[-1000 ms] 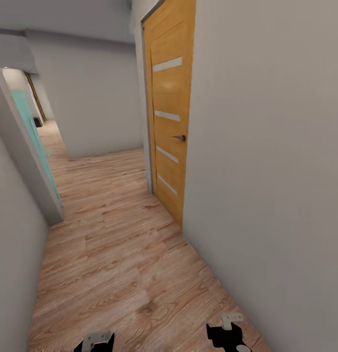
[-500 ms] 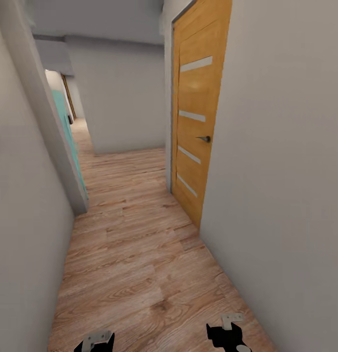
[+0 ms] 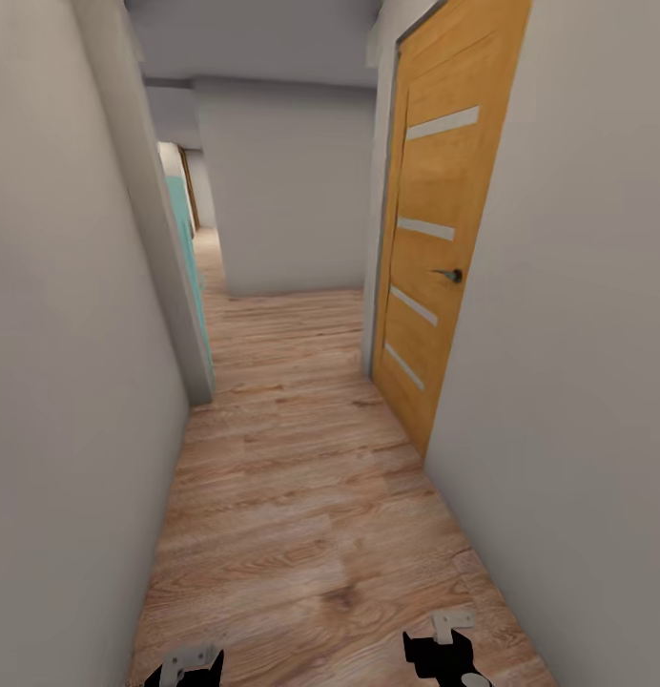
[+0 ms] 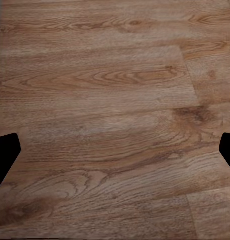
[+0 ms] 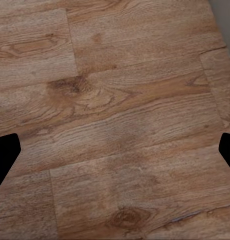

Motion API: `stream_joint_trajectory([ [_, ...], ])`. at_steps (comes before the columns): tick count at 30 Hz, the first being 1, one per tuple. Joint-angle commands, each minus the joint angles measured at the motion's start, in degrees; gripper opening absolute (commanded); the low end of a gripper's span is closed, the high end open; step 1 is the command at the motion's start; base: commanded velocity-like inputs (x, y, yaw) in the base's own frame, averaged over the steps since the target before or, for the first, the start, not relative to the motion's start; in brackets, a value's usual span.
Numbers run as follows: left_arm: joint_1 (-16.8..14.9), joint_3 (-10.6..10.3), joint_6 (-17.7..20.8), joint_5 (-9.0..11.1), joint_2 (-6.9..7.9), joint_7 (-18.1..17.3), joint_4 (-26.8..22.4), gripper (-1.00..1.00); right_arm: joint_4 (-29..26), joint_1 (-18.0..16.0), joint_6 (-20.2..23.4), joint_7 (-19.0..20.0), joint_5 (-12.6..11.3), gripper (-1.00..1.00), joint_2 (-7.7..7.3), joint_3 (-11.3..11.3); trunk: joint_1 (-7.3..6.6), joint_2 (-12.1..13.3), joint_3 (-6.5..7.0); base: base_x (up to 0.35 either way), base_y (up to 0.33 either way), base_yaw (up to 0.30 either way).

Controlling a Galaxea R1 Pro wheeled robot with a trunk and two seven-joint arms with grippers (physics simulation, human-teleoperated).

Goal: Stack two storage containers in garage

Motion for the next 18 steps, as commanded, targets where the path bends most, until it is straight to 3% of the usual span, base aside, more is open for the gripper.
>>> stream_joint_trajectory([
  [1,-0.05,0.49,-0.15,-0.28,-0.06,-0.46,0.04,1.0,0.04,-0.03,-0.14,-0.32,-0.01,1.0,-0.01,0.31,0.0,-0.03,-0.06,0.0,0.0,0.288],
  [8,-0.05,0.49,-0.15,-0.29,-0.06,-0.46,0.04,1.0,0.04,-0.03,-0.09,-0.26,-0.01,1.0,-0.01,0.31,0.0,-0.03,-0.06,0.063,0.0,0.144],
  [18,-0.05,0.49,-0.13,-0.3,-0.06,-0.46,0.04,1.0,0.04,-0.03,-0.09,-0.22,-0.01,1.0,-0.01,0.31,0.0,-0.03,-0.06,0.308,0.0,0.012],
])
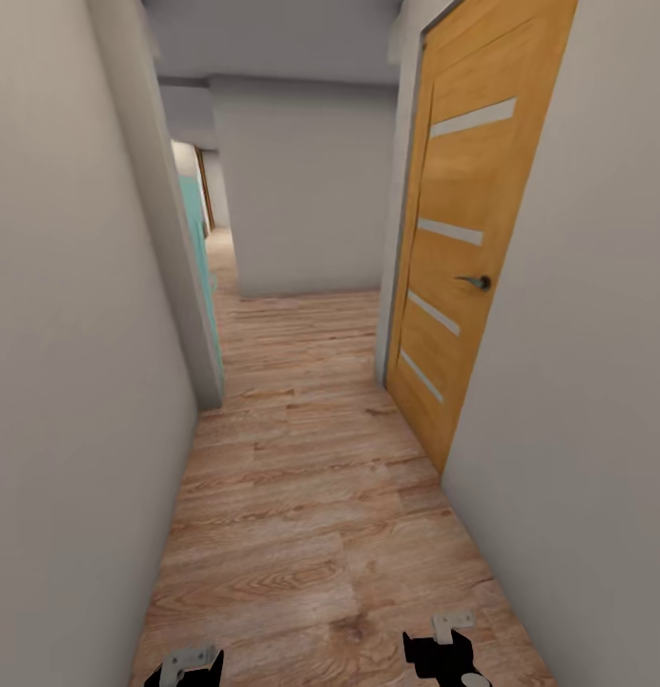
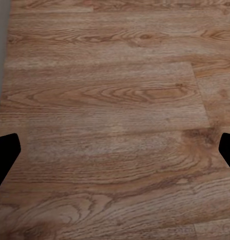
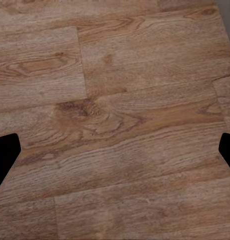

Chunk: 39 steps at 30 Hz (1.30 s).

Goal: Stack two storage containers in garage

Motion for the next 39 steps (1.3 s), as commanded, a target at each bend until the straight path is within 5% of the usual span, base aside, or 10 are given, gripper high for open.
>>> stream_joint_trajectory([
  [1,-0.04,0.49,-0.15,-0.28,-0.06,-0.46,0.02,1.0,0.06,-0.04,-0.15,-0.31,-0.01,1.0,0.0,0.31,0.03,-0.03,-0.06,0.34,0.0,0.002],
  [39,-0.04,0.49,-0.13,-0.27,-0.06,-0.46,0.02,1.0,0.06,-0.04,-0.15,-0.26,-0.01,1.0,0.0,0.31,0.03,-0.03,-0.06,0.346,0.0,0.024],
])
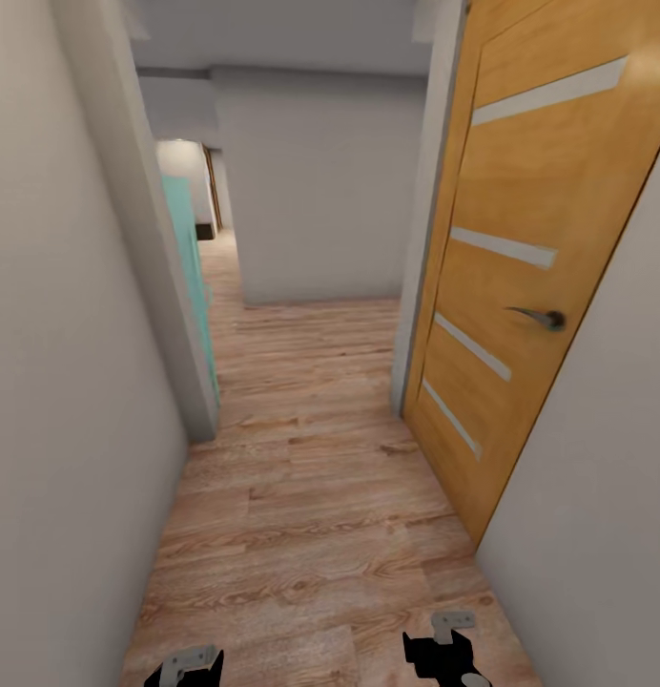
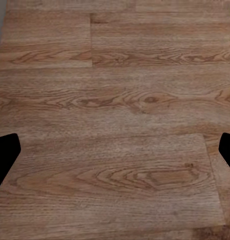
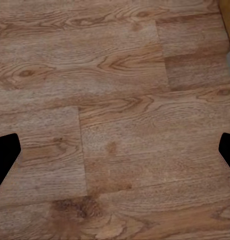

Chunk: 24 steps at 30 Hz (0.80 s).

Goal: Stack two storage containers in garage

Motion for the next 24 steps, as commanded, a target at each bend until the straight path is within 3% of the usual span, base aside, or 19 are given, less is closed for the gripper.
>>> stream_joint_trajectory([
  [1,-0.04,0.49,-0.15,-0.28,-0.06,-0.46,0.02,1.0,0.06,-0.04,-0.15,-0.31,-0.01,1.0,0.0,0.31,0.04,-0.03,-0.06,0.347,0.0,0.0],
  [24,-0.04,0.49,-0.17,-0.28,-0.06,-0.46,0.02,1.0,0.06,-0.04,-0.15,-0.27,-0.01,1.0,0.0,0.31,0.04,-0.03,-0.06,0.347,0.0,0.0],
])
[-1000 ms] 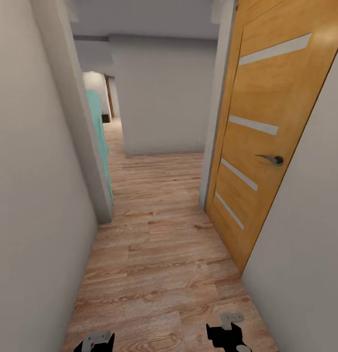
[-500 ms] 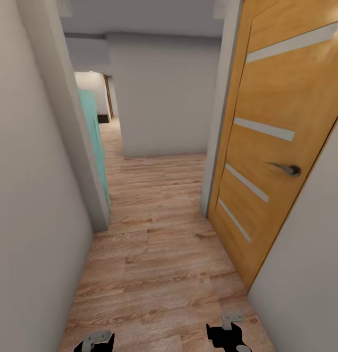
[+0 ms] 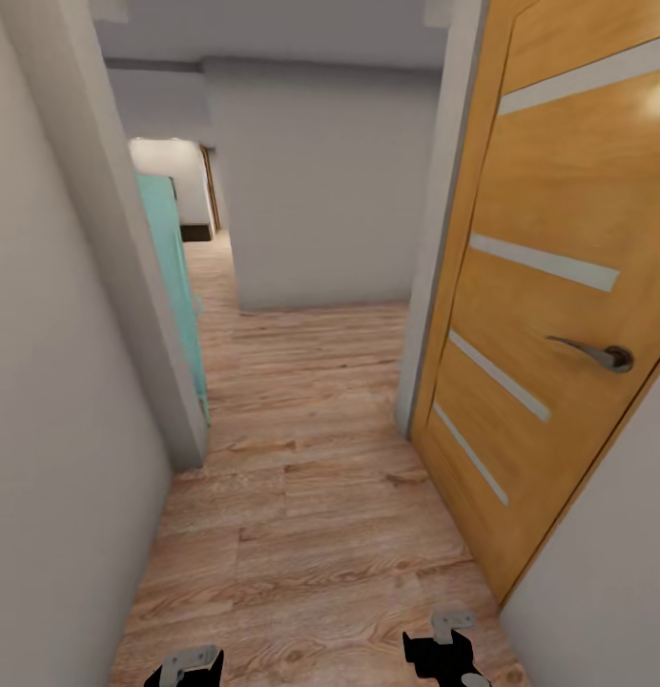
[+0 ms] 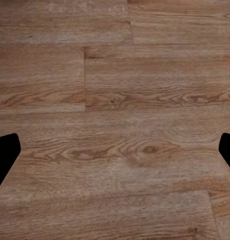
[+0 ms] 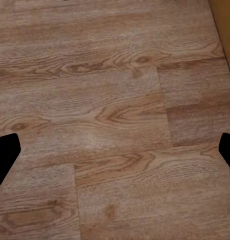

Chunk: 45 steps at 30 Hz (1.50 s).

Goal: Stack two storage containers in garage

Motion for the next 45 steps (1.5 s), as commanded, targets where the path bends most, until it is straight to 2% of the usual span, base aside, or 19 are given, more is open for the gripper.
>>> stream_joint_trajectory([
  [1,-0.04,0.49,-0.15,-0.27,-0.06,-0.46,0.02,1.0,0.06,-0.04,-0.15,-0.3,-0.01,1.0,0.0,0.31,0.04,-0.03,-0.06,0.347,0.0,0.0],
  [45,-0.04,0.32,-0.06,-0.27,-0.06,-0.46,0.1,1.0,0.06,-0.04,-0.15,-0.33,-0.01,1.0,0.0,0.31,0.04,-0.03,-0.06,0.347,0.0,0.0],
])
